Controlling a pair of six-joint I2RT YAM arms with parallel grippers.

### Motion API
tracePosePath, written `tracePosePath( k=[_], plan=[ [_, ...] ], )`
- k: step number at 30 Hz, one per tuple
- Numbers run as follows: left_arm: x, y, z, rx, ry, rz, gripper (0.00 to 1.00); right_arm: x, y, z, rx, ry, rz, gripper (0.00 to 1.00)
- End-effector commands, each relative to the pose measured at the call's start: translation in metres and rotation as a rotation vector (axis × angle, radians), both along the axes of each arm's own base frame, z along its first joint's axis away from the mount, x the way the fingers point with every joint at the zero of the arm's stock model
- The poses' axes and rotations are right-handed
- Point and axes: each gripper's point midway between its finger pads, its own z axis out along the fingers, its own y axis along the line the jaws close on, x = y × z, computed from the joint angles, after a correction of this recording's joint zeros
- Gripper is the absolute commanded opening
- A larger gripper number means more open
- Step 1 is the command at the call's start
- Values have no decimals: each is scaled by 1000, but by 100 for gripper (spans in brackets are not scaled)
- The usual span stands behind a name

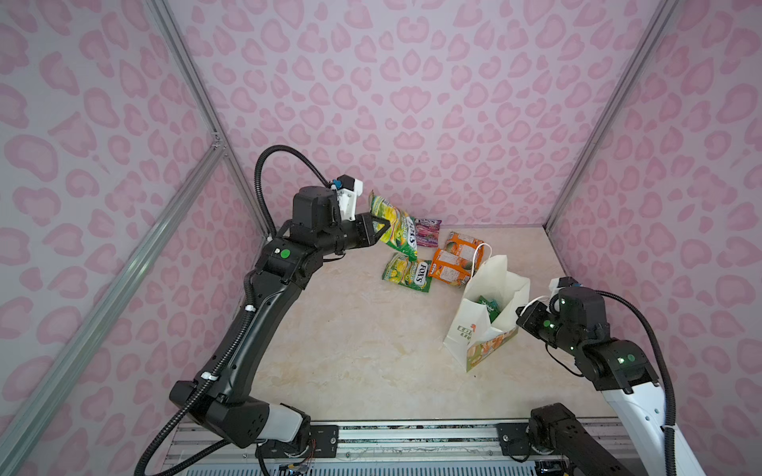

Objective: Place the snacks into the paper bag
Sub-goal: Place the snack in the paper bag.

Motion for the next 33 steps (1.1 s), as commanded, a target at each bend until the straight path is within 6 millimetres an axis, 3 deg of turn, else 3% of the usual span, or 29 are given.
tracePosePath(
  k=[1, 7, 13, 20, 27, 33],
  plan=[
    [-5, -17, 32, -17, -81, -14, 15, 2, 2, 3, -2, -15, 12, 0],
    [-23, -65, 72, -34, -175, -116, 15, 3, 4, 1, -5, -9, 27, 0],
    [-31, -114, 72, 18, -205, -192, 15, 6, 6, -1, -1, -1, 37, 0],
    [-44, -154, 49, 94, -239, -265, 15, -2, 1, 1, -16, 0, 22, 0],
    [-77, -203, 13, 227, -293, -365, 16, -8, -4, 7, -31, -6, 13, 0],
    [-91, -227, -26, 377, -323, -385, 15, -10, -3, 10, -21, -11, 14, 0]
  ],
)
